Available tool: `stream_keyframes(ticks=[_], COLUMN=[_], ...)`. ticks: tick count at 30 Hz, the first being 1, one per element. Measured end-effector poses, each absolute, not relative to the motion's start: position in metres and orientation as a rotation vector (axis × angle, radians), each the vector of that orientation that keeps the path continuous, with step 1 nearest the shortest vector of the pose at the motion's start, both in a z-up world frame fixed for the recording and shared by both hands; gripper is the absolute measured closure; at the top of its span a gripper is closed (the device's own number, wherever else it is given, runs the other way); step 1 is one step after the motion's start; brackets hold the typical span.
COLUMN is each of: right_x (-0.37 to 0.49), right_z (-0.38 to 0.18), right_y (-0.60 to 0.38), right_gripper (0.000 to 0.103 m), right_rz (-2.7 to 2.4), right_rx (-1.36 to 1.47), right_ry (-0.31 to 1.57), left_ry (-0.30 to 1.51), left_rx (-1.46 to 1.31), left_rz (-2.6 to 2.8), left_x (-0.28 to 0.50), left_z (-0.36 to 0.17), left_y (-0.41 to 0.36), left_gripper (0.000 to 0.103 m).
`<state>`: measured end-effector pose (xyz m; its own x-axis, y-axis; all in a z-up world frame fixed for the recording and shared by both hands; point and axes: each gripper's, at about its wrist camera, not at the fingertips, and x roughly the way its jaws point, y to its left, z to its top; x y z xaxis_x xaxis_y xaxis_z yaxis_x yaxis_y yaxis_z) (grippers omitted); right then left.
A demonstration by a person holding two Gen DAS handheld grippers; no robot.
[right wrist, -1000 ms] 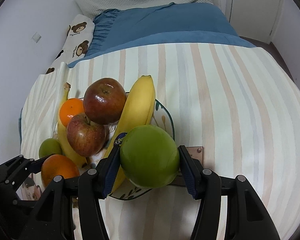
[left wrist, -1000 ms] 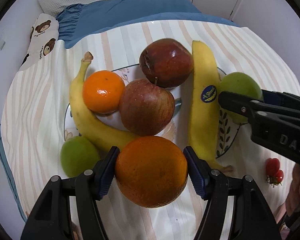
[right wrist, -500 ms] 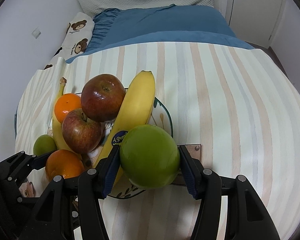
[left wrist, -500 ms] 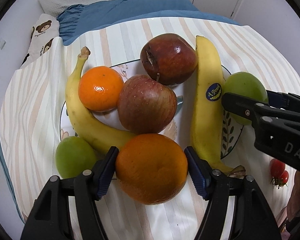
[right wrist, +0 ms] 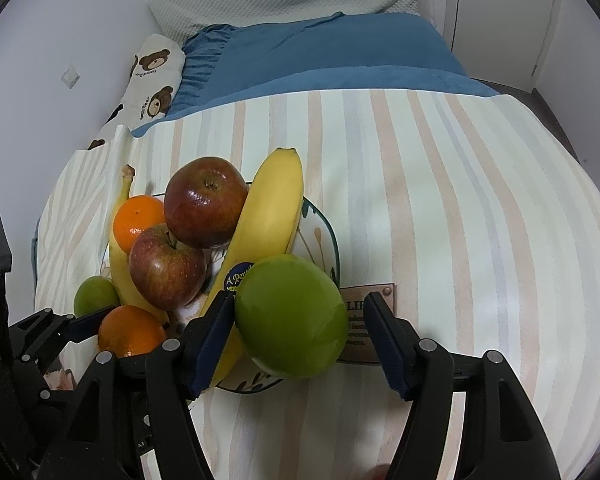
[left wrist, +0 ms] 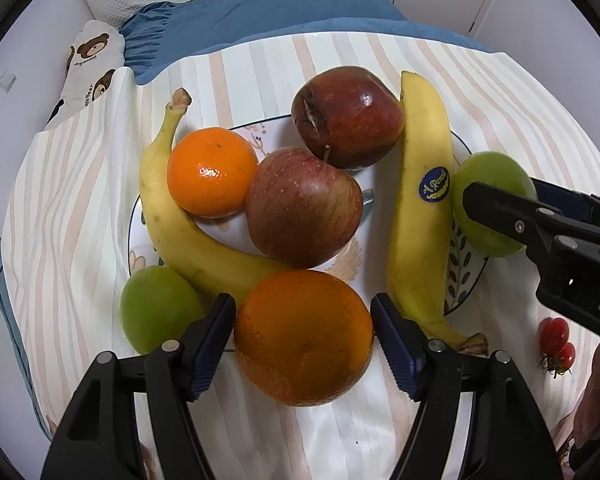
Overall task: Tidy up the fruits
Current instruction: 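Lower the orange and green apple onto the plate and open both tools, then withdraw both tools from the plate toward the cherry tomatoes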
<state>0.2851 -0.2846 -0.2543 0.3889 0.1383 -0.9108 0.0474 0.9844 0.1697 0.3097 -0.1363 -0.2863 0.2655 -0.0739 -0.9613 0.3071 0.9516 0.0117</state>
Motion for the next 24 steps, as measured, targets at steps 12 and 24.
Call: stream_keyframes(ticks=[12,24], right_x=[0.276,0.238], right_z=[-0.238,-0.191], right_y=[-0.3,-0.294], right_gripper=[0.029,0.008], right_rz=[0.058,0.031], right_rx=[0.233,0.203], right_ry=[1.126,1.048], left_ry=[1.241,1.206], left_rx=[0.15,0.07], left_rz=[-0.271,-0.216], left_x=[0.313,0.292], left_z=[-0.255,-0.222], left_y=[-0.136,-0.096], left_gripper=[0.035,0.027])
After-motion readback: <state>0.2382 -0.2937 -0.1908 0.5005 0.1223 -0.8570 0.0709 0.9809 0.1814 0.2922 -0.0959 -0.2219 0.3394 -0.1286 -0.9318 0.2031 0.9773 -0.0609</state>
